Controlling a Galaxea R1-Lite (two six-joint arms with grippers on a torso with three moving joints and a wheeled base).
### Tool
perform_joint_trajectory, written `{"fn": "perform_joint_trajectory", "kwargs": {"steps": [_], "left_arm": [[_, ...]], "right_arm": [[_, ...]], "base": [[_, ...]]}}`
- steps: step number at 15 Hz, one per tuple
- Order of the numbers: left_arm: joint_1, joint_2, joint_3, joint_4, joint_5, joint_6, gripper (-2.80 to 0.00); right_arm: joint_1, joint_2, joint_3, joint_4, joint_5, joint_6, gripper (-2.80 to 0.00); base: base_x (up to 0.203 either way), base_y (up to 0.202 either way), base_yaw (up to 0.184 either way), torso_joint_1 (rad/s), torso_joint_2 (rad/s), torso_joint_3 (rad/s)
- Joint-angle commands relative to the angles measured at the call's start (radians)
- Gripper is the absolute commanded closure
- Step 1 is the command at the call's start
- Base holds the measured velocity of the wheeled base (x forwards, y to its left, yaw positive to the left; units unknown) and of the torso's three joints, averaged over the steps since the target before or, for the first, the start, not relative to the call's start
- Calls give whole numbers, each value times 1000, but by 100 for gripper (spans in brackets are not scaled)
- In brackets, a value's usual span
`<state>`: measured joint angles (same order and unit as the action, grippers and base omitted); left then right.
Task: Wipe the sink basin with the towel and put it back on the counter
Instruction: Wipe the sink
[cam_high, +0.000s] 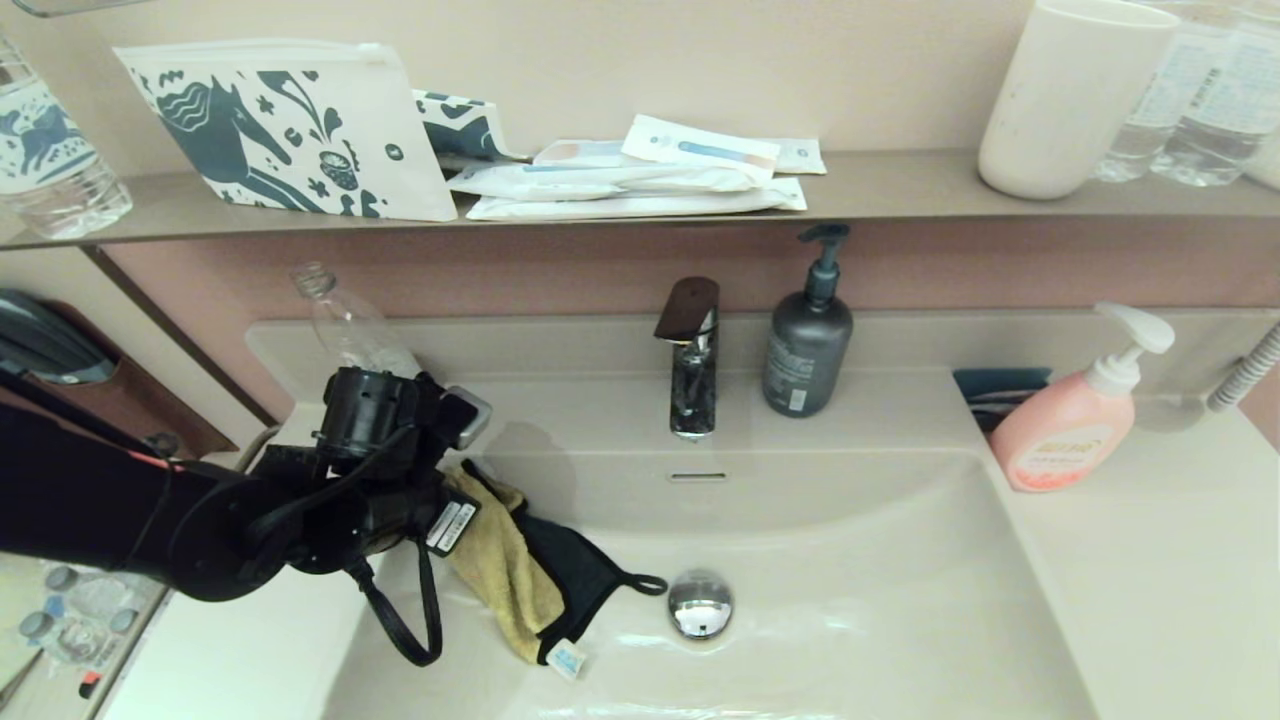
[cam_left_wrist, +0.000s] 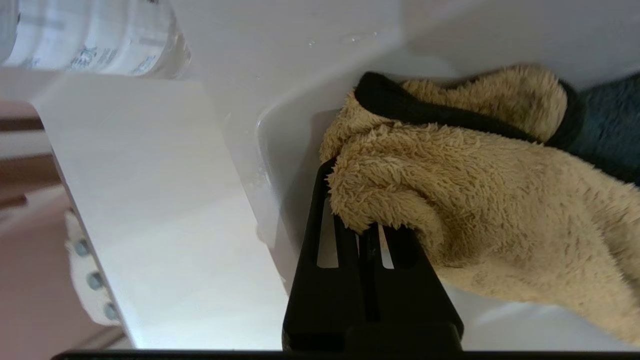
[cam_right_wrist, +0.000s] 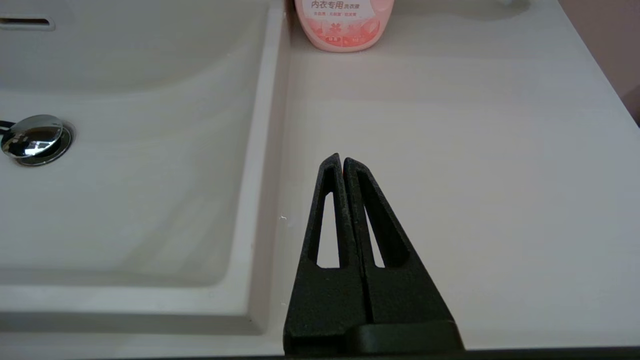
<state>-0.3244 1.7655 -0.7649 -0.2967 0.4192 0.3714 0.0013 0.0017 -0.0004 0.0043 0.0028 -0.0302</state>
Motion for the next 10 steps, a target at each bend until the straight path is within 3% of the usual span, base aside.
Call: {"fn": "perform_joint_trajectory", "kwargs": {"steps": [1,4,8,10], "left_arm": [[-42,-5,-2,-6,11,-62,0],[-122,-24,4,30,48,-181,0],[-194,-75,0,218,69,-317,0],[-204,-74,1,213,70,-330,0]], "right_arm": [[0,0,-1,0,0,0,0],[0,0,0,0,0,0,0],[0,0,-1,0,0,0,0],[0,0,0,0,0,0,0]], "base": [[0,0,0,0,0,0],[0,0,0,0,0,0],[0,0,0,0,0,0],[0,0,0,0,0,0]]}}
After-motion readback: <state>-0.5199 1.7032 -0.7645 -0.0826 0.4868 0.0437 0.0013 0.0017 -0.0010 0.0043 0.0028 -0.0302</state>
